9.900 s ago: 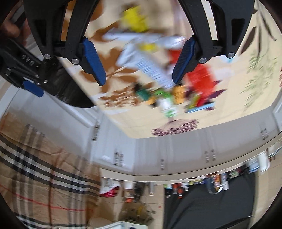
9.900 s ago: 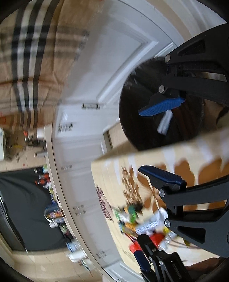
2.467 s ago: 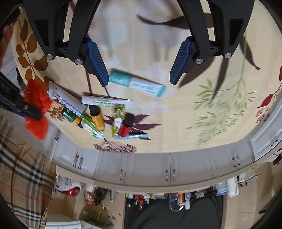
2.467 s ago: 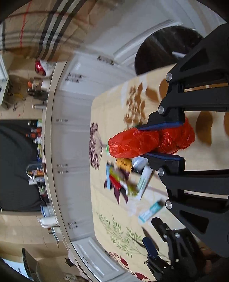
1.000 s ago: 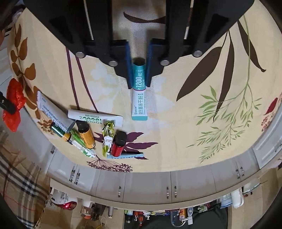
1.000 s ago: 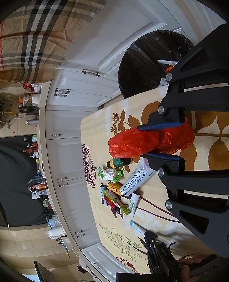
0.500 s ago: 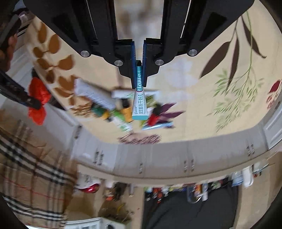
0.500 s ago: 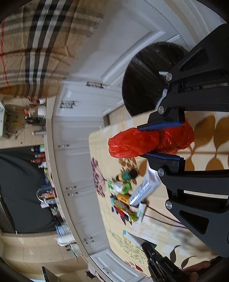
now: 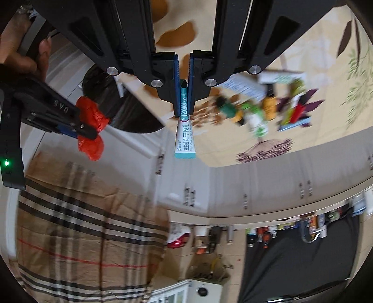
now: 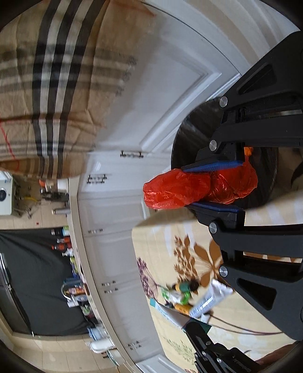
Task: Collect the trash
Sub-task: 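Carry the red bag and tube over the black bin and open both tools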
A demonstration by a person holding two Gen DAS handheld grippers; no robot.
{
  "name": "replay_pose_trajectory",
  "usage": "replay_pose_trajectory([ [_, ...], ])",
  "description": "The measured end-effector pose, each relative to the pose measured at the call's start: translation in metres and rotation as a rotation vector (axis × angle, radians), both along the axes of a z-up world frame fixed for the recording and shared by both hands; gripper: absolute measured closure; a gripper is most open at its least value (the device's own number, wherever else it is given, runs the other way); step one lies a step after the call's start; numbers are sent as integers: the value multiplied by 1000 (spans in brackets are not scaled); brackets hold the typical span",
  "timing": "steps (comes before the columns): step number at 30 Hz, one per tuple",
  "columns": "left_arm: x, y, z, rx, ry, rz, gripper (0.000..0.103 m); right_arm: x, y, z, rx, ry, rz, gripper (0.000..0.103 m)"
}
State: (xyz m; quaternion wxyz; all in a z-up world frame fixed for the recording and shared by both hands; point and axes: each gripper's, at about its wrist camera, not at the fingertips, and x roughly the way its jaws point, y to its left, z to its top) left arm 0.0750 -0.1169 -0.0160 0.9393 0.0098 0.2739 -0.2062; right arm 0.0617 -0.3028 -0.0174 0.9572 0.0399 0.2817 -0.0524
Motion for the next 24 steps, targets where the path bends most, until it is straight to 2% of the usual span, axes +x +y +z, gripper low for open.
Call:
replay_pose_trajectory([
  [7,24,-57,-7,22,5,-78,97,14,-31,-11,17,13,-45,80],
  [17,54,-102,-22,51,27,-115,96,41,-56,-32,38,45,-81,79],
  [18,57,-105,-23,53,34,-119,95,44,-59,-33,41,48,-84,78],
  [20,63,-109,-25,53,48,-118,86,49,-64,-37,44,55,-97,77],
  [23,67,-109,-27,54,57,-113,84,50,-69,-39,52,57,-109,74],
  [24,68,-109,-28,55,57,-111,79,50,-70,-38,54,54,-110,73],
])
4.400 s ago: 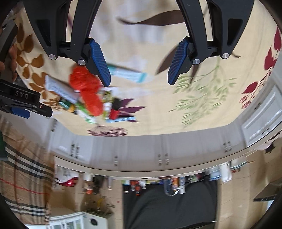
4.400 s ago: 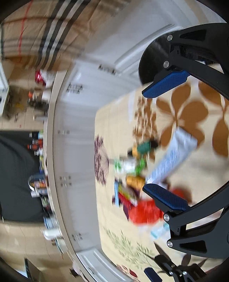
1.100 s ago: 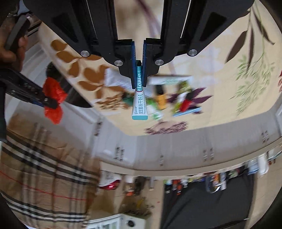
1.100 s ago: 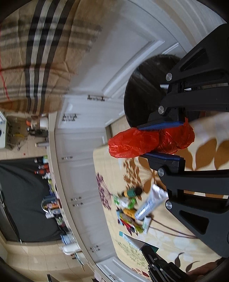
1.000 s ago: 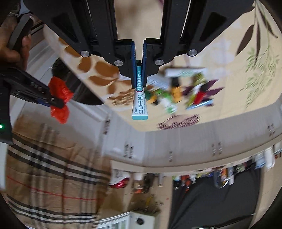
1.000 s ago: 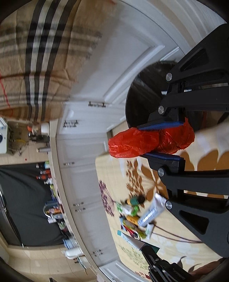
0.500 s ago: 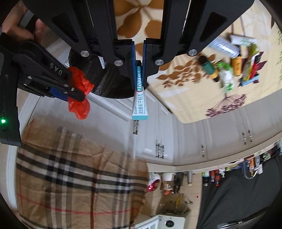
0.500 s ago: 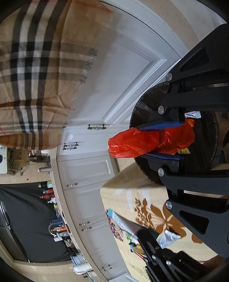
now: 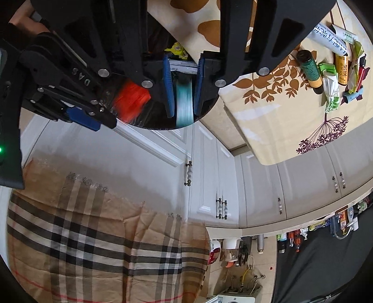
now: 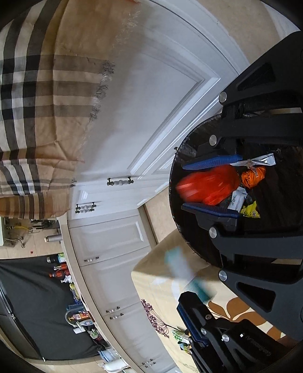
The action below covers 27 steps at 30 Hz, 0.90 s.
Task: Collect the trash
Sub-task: 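Carry the red bag and tube over the black bin and open both tools, then move back over the table and grasp the camel milk powder packet with the right tool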
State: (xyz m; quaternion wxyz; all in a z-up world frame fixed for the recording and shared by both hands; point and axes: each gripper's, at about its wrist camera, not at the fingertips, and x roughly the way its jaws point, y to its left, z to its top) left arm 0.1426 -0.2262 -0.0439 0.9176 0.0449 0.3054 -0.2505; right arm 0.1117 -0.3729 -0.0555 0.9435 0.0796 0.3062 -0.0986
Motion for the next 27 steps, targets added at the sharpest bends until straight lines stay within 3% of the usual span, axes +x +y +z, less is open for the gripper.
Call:
replay_pose_trajectory([
  [2,-1,4,-1,-3,0,6,72,-1,0,1,-3,-2,-3,71],
  [13,-26,56,10,-5,-9,69,61,-15,37,14,3,-14,77,71],
  [27,-71,214,11,31,-12,365,49,-27,175,20,-28,11,373,63],
])
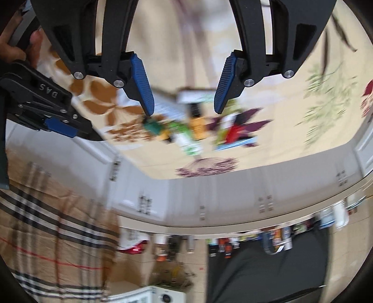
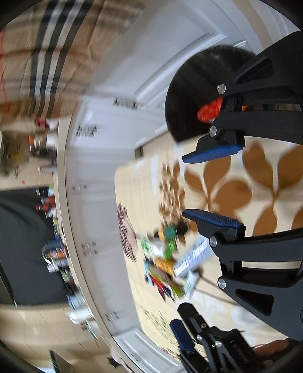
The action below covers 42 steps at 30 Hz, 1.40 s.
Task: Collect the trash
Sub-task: 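Move back over the table and grasp the camel milk powder packet with the right tool, then grasp the string-tied white-green packet with the left tool while the right tool holds the milk packet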
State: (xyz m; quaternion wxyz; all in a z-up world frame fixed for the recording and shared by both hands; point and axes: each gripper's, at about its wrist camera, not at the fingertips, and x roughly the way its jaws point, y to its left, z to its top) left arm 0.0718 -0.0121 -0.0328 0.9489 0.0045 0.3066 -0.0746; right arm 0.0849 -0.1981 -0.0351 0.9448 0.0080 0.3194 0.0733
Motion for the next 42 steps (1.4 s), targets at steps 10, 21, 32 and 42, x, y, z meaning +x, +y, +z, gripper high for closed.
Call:
replay_pose_trajectory([
  [10,-16,91,-14,-18,36,190,46,13,73,-19,-70,76,146,56],
  [21,-16,122,-24,-60,69,229,45,36,92,-43,-143,186,151,66],
  [32,6,80,-24,-64,76,120,44,23,62,-32,-76,148,107,87],
  [42,47,44,-30,-42,111,47,44,21,11,-17,-9,96,5,87],
])
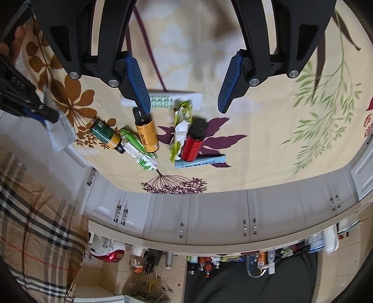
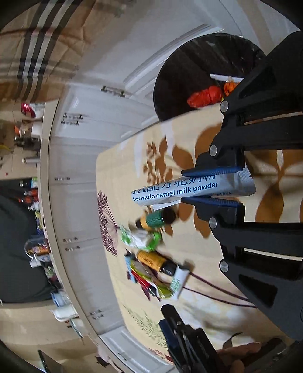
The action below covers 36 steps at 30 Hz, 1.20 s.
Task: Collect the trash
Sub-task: 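Grasp the string-tied white-green packet with the left tool while the right tool holds the milk packet, then carry both packets over the black bin and open both tools to drop them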
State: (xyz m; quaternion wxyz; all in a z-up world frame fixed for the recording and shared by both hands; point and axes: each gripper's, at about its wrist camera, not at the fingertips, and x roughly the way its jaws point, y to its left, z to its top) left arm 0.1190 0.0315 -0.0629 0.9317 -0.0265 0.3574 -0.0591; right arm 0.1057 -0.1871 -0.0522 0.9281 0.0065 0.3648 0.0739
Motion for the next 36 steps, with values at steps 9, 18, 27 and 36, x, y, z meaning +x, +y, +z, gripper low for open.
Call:
replay_pose_trajectory([
  [9,33,-5,-16,15,89,-2,67,11,-30,-2,53,8,-32,87],
  [18,36,-11,-16,34,98,-24,87,15,-37,-6,72,12,-41,87],
  [27,11,-19,4,29,19,-40,87,7,-44,0,70,-9,-67,87],
  [36,-15,-60,33,-12,-68,-143,87,-7,-70,11,48,-50,-140,87],
])
